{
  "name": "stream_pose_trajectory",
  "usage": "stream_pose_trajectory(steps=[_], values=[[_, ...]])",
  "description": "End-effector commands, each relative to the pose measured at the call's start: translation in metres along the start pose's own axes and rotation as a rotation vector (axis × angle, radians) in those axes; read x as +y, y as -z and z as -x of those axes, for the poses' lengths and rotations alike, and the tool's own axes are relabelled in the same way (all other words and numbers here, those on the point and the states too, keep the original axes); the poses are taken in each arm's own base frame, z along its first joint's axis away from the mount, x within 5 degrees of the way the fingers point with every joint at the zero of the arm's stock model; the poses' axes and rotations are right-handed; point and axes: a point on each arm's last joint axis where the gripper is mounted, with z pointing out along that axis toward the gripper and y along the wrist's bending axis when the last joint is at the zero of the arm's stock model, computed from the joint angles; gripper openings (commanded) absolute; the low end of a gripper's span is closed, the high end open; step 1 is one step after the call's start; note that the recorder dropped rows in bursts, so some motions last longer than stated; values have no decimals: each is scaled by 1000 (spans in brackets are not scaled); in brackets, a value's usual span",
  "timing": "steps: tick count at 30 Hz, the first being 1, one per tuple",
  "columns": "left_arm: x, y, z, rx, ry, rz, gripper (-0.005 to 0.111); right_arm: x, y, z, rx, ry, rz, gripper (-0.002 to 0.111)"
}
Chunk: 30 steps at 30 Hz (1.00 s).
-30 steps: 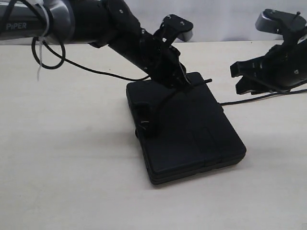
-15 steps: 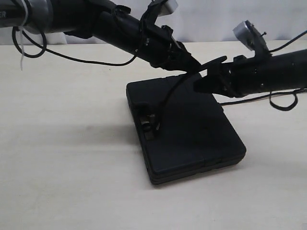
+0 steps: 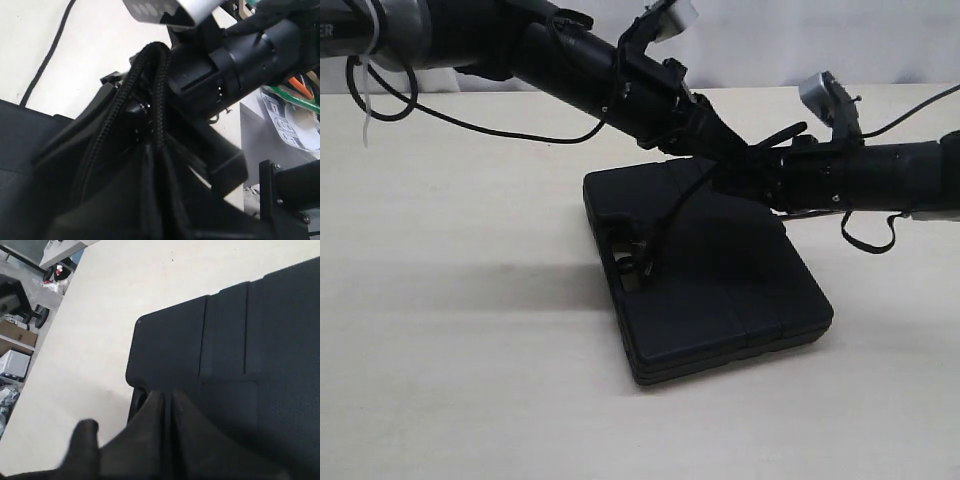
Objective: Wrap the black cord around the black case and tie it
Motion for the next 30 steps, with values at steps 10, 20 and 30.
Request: stream_pose_trajectory(steps=[10, 20, 30], values=[[15, 2, 6, -49, -12, 182, 0, -25, 32, -9, -69, 28, 245, 4], [17, 2, 7, -54, -12, 194, 0, -50, 9, -17, -45, 87, 290, 4], [17, 2, 6, -44, -44, 190, 0, -22, -16, -6, -21, 243, 366, 4]])
